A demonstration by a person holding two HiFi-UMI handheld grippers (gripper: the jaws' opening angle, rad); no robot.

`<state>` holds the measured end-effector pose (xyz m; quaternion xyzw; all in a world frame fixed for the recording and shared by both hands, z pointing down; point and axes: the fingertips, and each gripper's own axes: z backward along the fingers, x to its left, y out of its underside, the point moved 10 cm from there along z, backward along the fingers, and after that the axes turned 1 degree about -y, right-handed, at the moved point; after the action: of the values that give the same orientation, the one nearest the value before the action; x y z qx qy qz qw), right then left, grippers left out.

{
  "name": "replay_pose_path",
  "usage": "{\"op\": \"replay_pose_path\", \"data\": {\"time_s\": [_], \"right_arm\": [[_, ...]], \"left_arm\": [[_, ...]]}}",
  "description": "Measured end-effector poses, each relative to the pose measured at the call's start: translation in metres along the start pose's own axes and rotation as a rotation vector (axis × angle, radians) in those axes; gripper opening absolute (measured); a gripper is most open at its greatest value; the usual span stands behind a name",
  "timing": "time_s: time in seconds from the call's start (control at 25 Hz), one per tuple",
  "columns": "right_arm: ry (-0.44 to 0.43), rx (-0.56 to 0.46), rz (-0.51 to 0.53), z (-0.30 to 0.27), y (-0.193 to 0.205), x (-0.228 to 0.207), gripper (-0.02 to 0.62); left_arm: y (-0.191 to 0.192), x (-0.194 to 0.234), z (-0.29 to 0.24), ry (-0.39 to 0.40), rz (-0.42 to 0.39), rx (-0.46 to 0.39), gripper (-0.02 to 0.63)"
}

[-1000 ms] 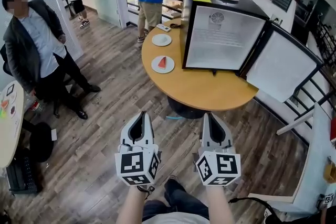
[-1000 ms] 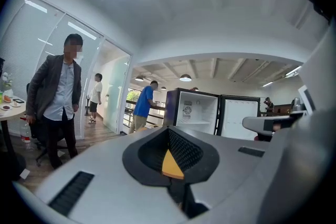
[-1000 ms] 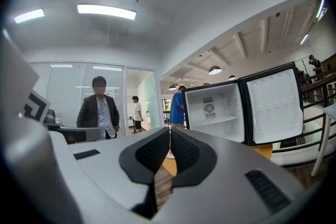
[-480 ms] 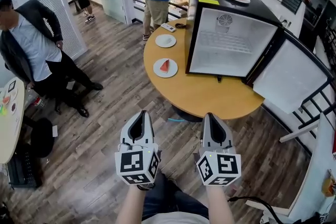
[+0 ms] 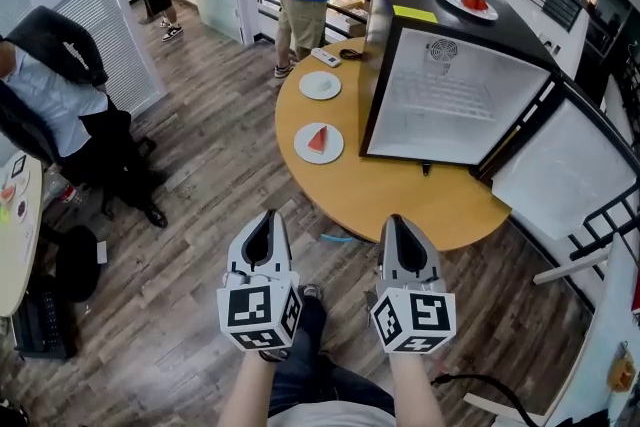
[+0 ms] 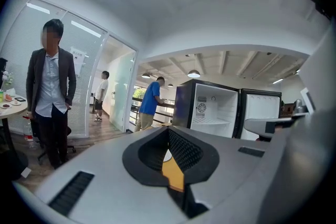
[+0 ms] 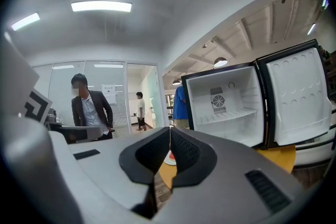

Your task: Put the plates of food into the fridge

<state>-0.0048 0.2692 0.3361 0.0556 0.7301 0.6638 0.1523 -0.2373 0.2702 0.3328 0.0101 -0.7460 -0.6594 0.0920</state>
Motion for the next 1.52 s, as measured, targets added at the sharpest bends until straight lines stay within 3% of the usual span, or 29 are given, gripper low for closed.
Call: {"op": "replay_pose_path", "data": {"time_s": [0.4, 0.96, 1.52], "right_arm": [[-0.015, 0.025, 0.000, -0.090, -0.003, 0.001, 0.014], [0.043, 0.047, -0.003, -0.212, -0.015, -0.011, 0.014], [0.056, 0.163, -0.034, -0.260, 0.018, -0.023, 0.014]], "left_arm": [[-0.010, 0.035, -0.082, -0.001, 0.016, 0.021, 0.008], [-0.028, 0.069, -0.211, 0.080, 0.028, 0.058, 0.008], [-0.008, 0.082, -0.262, 0.095, 0.081, 0.157, 0.008]]}}
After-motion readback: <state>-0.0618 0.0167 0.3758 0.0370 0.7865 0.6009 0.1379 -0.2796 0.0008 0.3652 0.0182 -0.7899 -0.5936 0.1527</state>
